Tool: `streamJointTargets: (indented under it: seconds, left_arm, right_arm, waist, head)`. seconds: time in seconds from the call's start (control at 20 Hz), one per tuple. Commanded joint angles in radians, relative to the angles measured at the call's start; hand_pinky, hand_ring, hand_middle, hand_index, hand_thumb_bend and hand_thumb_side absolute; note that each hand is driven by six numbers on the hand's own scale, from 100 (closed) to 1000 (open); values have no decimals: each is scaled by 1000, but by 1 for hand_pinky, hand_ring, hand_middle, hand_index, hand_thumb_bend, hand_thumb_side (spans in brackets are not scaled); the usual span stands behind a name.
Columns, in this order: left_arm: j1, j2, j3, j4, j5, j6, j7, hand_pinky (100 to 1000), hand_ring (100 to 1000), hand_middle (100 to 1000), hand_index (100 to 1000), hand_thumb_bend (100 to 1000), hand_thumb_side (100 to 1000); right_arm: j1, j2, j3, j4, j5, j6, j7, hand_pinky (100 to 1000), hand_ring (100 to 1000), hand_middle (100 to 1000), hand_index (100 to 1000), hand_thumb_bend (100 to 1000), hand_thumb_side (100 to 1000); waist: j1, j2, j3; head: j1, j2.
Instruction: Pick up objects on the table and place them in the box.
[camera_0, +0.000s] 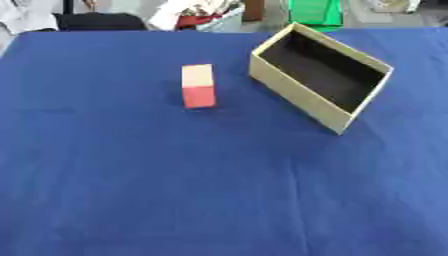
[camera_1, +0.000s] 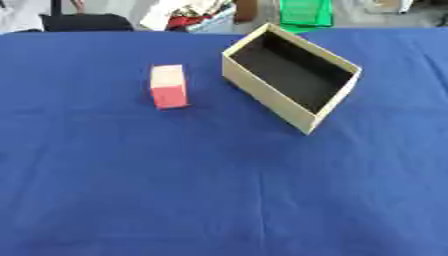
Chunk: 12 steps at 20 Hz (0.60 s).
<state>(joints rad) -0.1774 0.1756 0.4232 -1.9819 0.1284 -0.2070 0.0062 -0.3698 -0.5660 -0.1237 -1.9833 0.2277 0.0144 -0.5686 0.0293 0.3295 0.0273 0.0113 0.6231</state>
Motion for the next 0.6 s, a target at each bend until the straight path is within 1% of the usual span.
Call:
streamJointTargets:
  seconds: [0.05,0.25,0.5,0.6]
  left_arm:
    - [-3,17,4,-18,-4,-3,-2,672,580,636,865,100,809]
    - [-3,17,4,-18,-3,-2,-1,672,580,636,865,100,808]
    - [-4,18,4,-18,-2,0,1,673,581,638,866,100,815]
    - [-6,32,0,-18,-2,1,1,674,583,642,868,100,805]
  right_arm:
    - [-9,-28,-11,-17,8,2,-1,777,759,796,806,100,856]
    - [-9,-26,-11,-17,9,3,-1,777,759,797,806,100,855]
    - [-10,-25,-12,-17,9,2,-2,777,759,797,806,100,857]
    - [-9,-26,-13,-17,9,2,-2,777,759,797,806,100,853]
  waist:
    - [1,-21,-1]
    - [1,-25,-1]
    - [0,-28,-3]
    - [1,-30,-5]
  head:
    - [2,-6]
    - [6,-15]
    - [6,-18]
    - [7,-18]
